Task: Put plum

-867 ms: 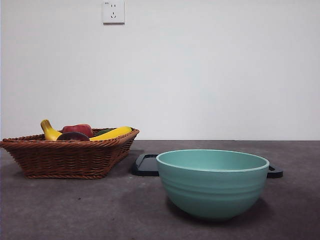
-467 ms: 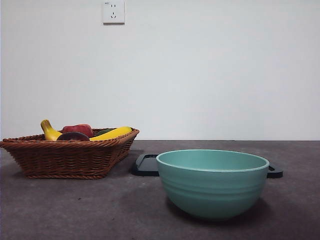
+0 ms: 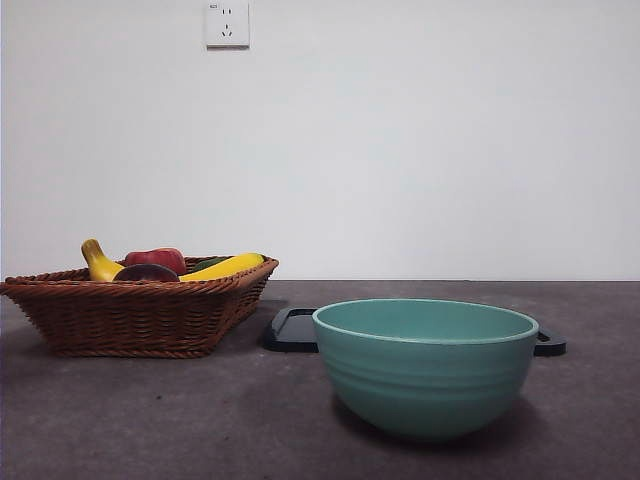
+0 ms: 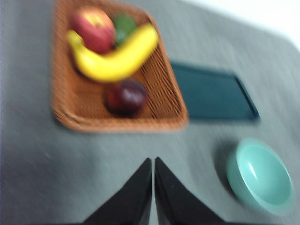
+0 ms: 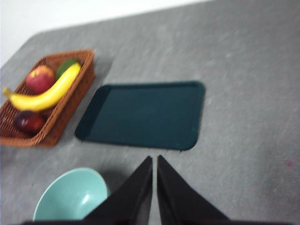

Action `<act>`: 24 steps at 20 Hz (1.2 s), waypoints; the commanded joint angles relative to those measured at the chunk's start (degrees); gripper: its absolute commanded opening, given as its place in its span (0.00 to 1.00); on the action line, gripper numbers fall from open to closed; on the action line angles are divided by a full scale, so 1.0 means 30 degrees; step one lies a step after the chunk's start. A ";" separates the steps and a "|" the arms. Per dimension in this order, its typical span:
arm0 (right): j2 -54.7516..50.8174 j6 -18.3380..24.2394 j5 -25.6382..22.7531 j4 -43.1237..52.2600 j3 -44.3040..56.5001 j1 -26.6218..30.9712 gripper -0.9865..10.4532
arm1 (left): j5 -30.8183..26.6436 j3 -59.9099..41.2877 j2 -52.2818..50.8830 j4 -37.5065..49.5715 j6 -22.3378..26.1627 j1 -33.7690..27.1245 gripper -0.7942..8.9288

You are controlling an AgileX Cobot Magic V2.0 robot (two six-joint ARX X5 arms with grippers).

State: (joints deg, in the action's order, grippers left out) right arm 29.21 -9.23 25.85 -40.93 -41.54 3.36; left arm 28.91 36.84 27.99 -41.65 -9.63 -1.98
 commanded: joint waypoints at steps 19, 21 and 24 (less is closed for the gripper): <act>0.7351 0.4233 0.0576 -0.5093 -0.5668 -0.5326 0.12 | 0.0386 0.5654 0.6426 -0.4503 0.5202 0.3060 0.23; 0.7351 0.4211 0.0517 -0.5093 -0.5668 -0.5326 0.30 | 0.0386 0.5654 0.6433 -0.4495 0.5187 0.3060 0.38; 0.7351 0.4211 0.0510 -0.5093 -0.5668 -0.5326 0.44 | 0.0386 0.5654 0.6433 -0.4226 0.4889 0.3060 0.53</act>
State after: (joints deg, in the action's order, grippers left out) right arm 50.83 2.81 27.27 -56.38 -57.36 -12.38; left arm 29.95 52.51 46.92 -54.89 5.04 7.05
